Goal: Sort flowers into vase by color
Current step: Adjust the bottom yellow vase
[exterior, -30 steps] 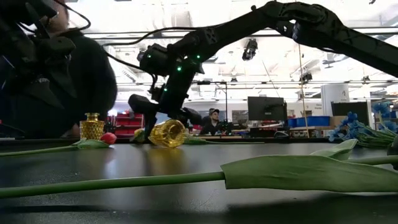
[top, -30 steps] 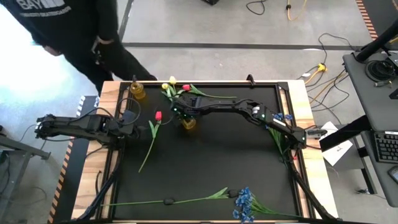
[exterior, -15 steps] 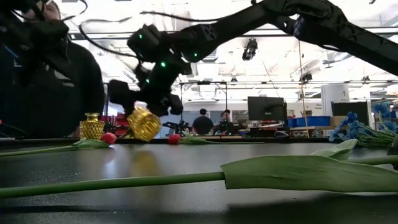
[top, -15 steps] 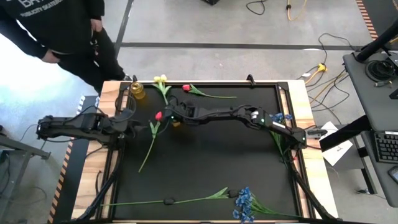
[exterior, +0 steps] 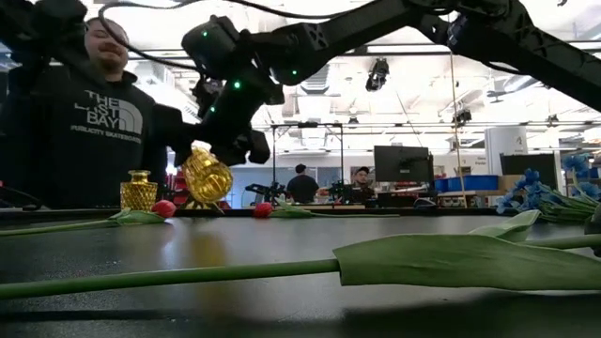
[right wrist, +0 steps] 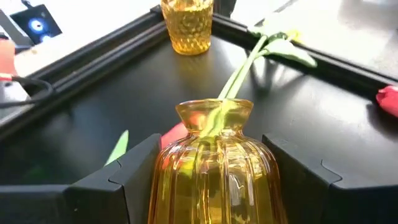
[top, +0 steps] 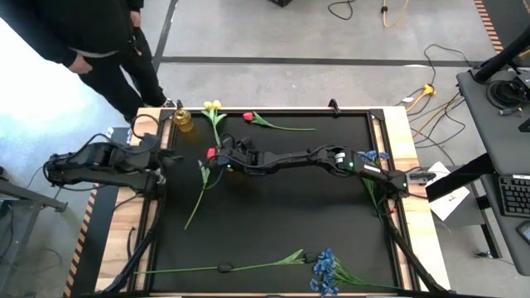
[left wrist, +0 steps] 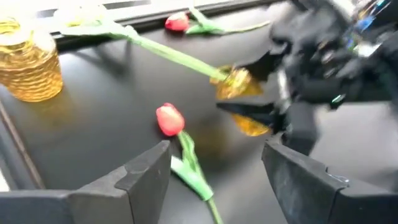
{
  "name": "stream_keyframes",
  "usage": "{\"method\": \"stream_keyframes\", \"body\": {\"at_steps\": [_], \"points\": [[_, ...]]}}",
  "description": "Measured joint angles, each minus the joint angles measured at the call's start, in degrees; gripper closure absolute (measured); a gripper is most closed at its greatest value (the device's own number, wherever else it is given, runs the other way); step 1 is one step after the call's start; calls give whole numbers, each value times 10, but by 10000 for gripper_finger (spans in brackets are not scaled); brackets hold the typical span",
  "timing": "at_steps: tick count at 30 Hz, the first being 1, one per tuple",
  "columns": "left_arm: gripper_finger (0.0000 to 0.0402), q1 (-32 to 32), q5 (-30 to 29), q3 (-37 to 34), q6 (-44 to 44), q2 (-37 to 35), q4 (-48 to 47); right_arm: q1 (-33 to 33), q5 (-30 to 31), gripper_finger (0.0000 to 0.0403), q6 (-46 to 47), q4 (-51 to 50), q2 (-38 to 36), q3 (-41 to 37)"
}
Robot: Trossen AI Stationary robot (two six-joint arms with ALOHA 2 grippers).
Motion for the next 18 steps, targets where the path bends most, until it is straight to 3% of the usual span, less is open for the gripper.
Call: {"method": "stream_keyframes", "body": {"at_steps": [7, 18], "points": [[160, 0, -15, -17, -7, -7, 53, 12, 19, 156, 1, 89, -39, -99], [160, 0, -35, -93, 42, 5, 245, 54, 30, 156, -111, 533, -176, -452]]}}
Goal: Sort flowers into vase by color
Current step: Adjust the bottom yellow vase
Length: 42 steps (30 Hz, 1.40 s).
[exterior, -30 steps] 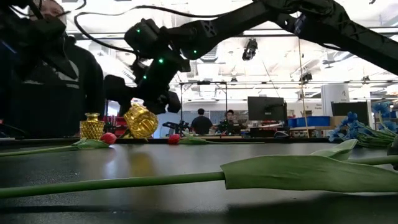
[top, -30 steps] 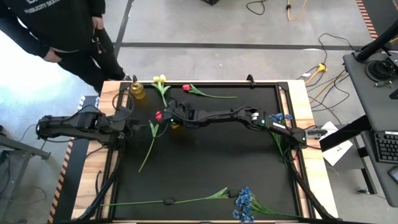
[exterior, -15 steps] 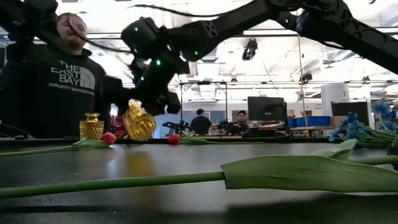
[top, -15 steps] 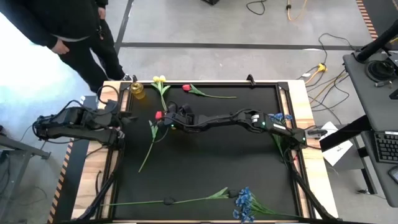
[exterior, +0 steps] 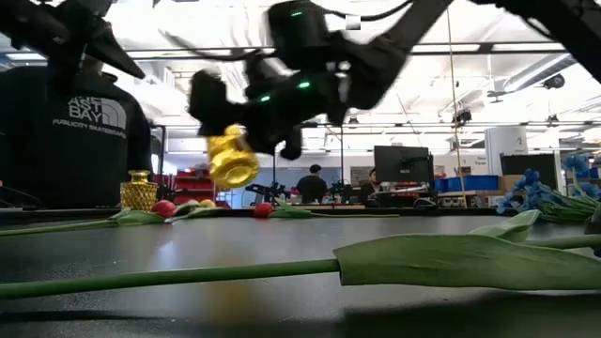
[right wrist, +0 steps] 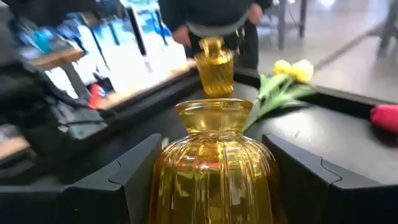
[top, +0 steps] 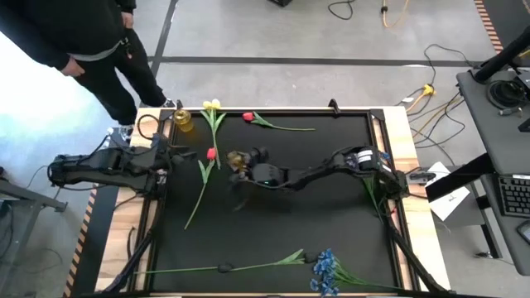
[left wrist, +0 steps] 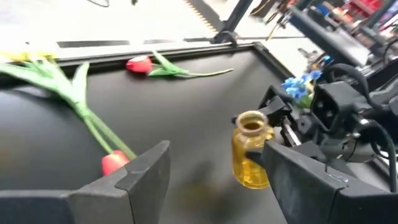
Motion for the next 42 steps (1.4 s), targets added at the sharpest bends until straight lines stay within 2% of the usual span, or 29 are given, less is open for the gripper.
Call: {"method": "stream_keyframes", "body": {"at_steps": [4, 7, 10, 15, 18, 21, 27, 30, 35, 42], "points": [[160, 0, 17, -39, 13, 21, 107, 3, -10, 156, -42, 136, -19, -91], [160, 0, 26, -74, 32, 48, 197, 2, -44, 155, -93, 255, -7, -142], [160, 0, 24, -107, 50, 86, 285, -1, -88, 155, -106, 361, 18, -170], [160, 0, 23, -154, 77, 167, 423, 0, -150, 154, -120, 488, 102, -172], [160, 0, 29, -177, 79, 228, 476, 1, -187, 154, -109, 505, 138, -154], [160, 0, 32, -180, 80, 292, 482, 2, -216, 153, -115, 508, 148, -146], [177, -1, 55, -178, 180, 389, 537, 2, -246, 152, -128, 506, 139, -154], [194, -1, 68, -178, 225, 434, 610, 2, -246, 152, -133, 505, 138, -159], [232, -1, 86, -178, 248, 496, 737, 2, -248, 143, -137, 494, 135, -161], [296, -1, 130, -150, 251, 565, 750, 2, -246, 137, -149, 478, 135, -156]]}}
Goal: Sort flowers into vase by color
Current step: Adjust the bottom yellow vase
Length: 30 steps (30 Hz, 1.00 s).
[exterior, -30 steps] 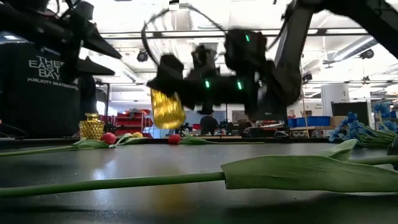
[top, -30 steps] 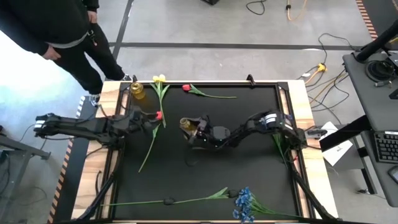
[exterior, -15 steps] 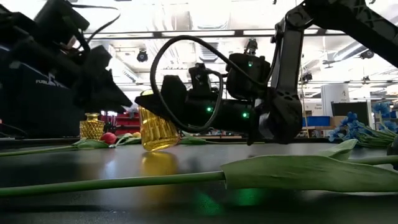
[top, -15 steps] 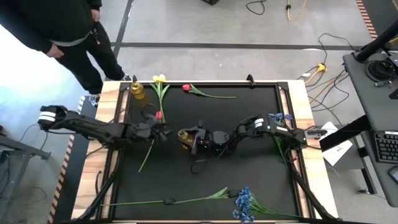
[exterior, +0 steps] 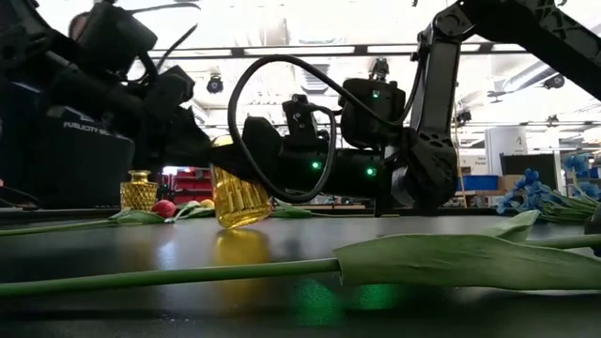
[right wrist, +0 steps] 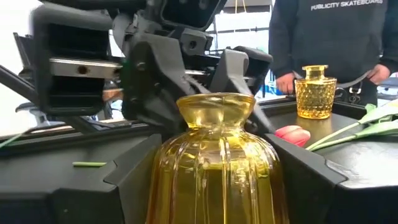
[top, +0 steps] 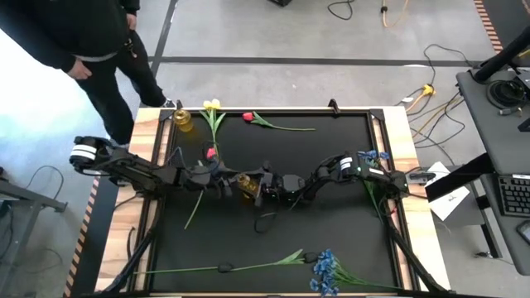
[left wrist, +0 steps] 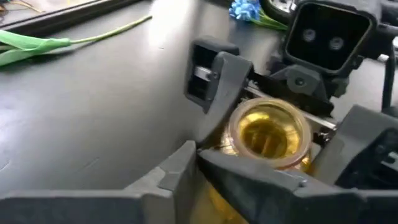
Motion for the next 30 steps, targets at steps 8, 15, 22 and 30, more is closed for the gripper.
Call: {"method": "stream_keyframes", "body": {"at_steps": [8, 15, 22, 30], "points": [[340, 1, -11, 29, 4, 19, -27, 0, 4, 121, -8, -25, -5, -4], [345, 0, 6, 29, -13, -17, -33, 0, -4, 85, 0, -156, -52, -5], [341, 30, -29, 98, -62, -92, -318, 1, -1, 64, -3, -302, -131, -10], [261, 103, -29, 188, -101, -124, -512, 1, 0, 49, 2, -485, -235, -10]]}}
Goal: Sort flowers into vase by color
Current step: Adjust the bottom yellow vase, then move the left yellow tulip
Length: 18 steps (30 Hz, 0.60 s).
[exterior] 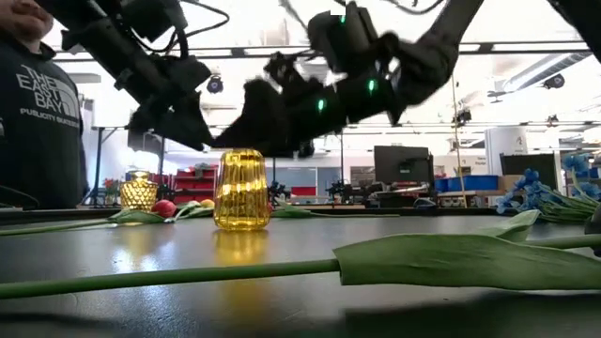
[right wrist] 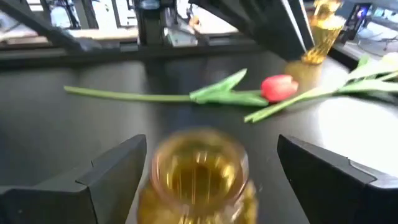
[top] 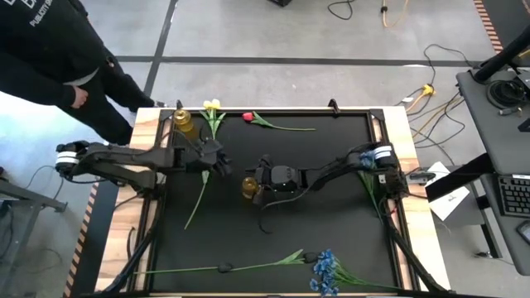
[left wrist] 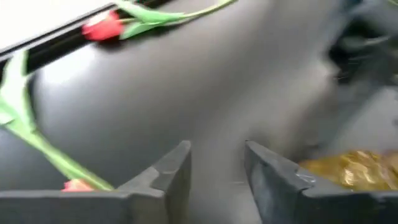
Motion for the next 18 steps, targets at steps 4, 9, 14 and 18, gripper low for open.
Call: {"method": "stream_keyframes", "body": {"at_steps": [4, 9, 14, 18], "points": [[216, 61, 3, 24, -67, 7, -68, 1, 0, 48, 13, -52, -52, 0], [185, 156, 15, 67, -85, 42, -128, 1, 5, 48, 15, -88, -116, 6], [180, 239, 17, 140, -101, 111, -180, 1, 6, 48, 59, -181, -174, 31], [181, 278, 14, 180, -85, 178, -212, 5, 21, 48, 110, -260, -205, 62]]}}
